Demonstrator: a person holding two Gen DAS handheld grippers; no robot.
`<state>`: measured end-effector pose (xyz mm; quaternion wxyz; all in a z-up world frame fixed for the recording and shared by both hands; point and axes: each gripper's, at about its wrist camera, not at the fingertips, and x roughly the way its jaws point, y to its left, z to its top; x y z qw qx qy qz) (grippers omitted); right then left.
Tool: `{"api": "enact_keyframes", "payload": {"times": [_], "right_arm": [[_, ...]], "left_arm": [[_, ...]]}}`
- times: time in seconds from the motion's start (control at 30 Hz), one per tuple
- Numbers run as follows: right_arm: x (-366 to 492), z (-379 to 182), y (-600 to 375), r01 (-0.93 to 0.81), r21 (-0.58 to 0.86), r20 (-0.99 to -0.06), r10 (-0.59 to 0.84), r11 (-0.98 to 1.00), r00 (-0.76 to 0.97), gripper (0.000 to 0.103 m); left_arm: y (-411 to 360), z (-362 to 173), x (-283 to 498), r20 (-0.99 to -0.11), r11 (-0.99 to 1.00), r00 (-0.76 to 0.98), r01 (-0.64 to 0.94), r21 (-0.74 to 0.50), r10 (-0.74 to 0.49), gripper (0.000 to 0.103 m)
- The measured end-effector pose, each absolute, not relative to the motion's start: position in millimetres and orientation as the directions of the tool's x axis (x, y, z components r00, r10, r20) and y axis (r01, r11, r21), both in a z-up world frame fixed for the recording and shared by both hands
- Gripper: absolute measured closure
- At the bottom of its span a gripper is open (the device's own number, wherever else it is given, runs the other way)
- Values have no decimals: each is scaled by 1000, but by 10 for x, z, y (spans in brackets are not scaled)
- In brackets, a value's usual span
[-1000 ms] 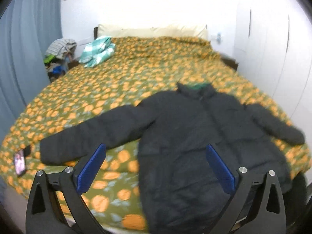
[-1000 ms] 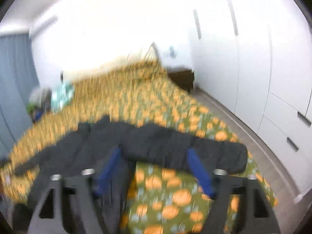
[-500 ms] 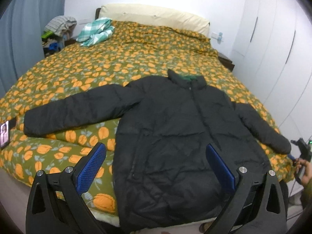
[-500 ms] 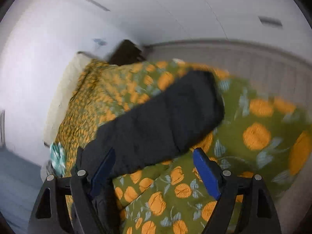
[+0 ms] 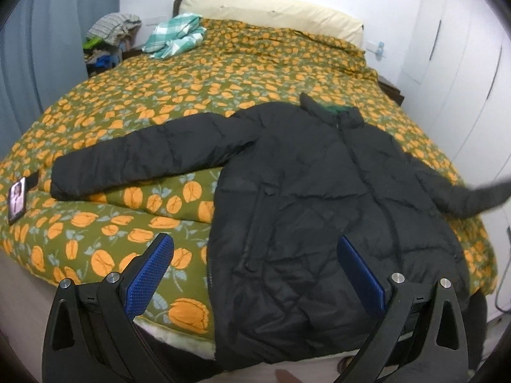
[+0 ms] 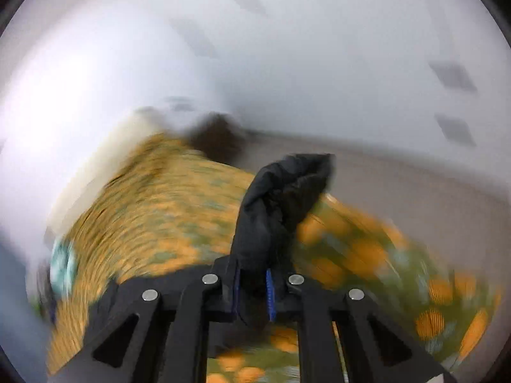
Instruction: Fold large clothes
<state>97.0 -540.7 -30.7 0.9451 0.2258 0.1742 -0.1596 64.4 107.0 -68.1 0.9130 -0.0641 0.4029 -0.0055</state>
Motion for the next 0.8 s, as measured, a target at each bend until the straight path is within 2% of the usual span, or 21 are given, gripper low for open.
{"api": "enact_keyframes", "payload": {"times": [0.1, 0.23, 0.33, 0.43, 0.57, 0.6, 0.63, 0.7, 0.8], "right_arm": [[1072, 402, -4409, 143, 144, -278, -99, 979, 955, 91], [1182, 685, -3203, -122, -76, -241, 101, 990, 965, 91], [1251, 536, -2468, -271, -189, -285, 211, 944, 935, 91], [1270, 114, -1761, -406, -285, -370, 291, 868, 882, 91], [1228, -675, -1065, -566, -223, -550, 377, 794, 745, 87], [1210, -873, -962, -594, -182, -600, 390, 784, 699, 79], [1221, -1102, -903, -621, -121, -652, 410, 774, 638, 53], [1079, -1408, -809, -647, -13, -716, 445, 762, 538, 14], [771, -1561, -821, -642, 39, -721, 466, 766, 512, 14]], "left_arm": [[1068, -677, 667, -730, 988, 680, -48, -146, -75, 1], [1074, -615, 616, -708, 984, 700, -47, -174, -92, 1], [1123, -610, 557, -703, 986, 706, -43, -159, -83, 1], [1227, -647, 512, -707, 986, 704, -65, -156, -66, 1], [1364, -746, 491, -724, 979, 688, -108, -175, -54, 1], [1381, -783, 490, -733, 978, 678, -117, -174, -49, 1], [1393, -809, 490, -739, 978, 672, -120, -171, -46, 1], [1401, -859, 494, -750, 979, 661, -124, -163, -41, 1], [1398, -877, 490, -753, 978, 655, -112, -175, -59, 1]]}}
